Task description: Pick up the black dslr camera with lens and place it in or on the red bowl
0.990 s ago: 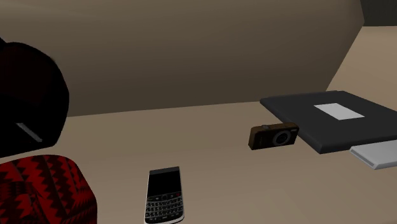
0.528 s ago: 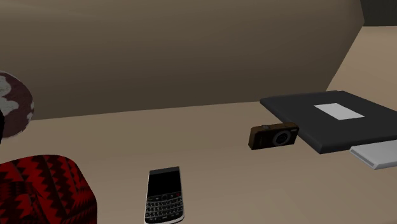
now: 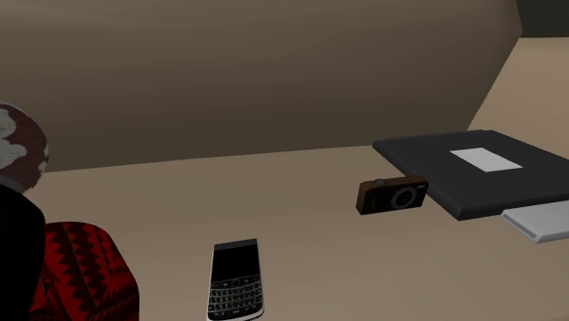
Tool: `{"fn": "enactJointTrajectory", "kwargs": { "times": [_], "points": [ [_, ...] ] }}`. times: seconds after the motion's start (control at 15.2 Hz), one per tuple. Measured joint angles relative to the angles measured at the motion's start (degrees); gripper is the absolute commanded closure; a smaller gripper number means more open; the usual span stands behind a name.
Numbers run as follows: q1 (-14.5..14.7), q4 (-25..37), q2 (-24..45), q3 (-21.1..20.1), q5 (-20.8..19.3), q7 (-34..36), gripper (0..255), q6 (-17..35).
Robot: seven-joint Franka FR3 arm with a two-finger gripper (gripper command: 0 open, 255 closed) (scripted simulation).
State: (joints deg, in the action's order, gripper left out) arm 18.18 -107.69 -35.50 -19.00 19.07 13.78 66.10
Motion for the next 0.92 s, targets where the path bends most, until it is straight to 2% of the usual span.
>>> {"fn": "enactJointTrajectory", "kwargs": {
  "times": [0.53,0.92],
  "points": [
    [0.4,-8.2,-3.4,-0.2,0.4,-1.5,255,5.1],
    [0.4,-8.8,-3.6,-0.2,0.4,-1.6,255,5.8]
  ]
}}
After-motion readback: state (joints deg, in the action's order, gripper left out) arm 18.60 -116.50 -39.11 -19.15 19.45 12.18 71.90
